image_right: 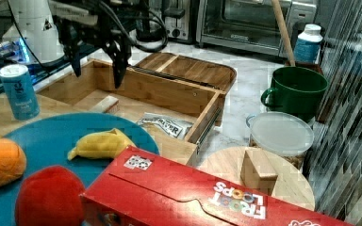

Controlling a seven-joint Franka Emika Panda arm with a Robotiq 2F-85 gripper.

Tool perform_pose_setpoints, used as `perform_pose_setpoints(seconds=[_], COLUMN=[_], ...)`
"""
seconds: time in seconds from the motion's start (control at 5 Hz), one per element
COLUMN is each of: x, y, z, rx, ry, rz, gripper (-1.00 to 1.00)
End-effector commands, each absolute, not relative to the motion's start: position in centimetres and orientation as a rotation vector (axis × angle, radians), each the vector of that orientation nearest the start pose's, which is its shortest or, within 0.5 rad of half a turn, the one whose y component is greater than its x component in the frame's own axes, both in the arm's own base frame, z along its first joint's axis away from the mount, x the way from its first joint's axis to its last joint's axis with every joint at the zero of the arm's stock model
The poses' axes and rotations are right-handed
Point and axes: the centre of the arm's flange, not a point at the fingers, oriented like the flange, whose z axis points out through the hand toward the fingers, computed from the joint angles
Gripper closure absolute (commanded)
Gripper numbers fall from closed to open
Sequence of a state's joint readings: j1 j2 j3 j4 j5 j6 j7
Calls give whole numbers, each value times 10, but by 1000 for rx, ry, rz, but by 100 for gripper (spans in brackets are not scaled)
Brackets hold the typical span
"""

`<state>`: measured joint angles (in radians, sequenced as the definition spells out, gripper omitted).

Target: Pick up the butter.

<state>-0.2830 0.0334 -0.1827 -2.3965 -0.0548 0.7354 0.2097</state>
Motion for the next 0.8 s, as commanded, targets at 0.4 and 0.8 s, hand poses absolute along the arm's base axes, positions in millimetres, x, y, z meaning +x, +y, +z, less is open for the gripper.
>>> perform_pose_setpoints(seconds=[0.4,0.8], x=[421,426], y=[-278,-264], z=[288,275], rx=[-2457,-2442], ry=[1986,1978], rz=[-67,-113], gripper=[-100,100])
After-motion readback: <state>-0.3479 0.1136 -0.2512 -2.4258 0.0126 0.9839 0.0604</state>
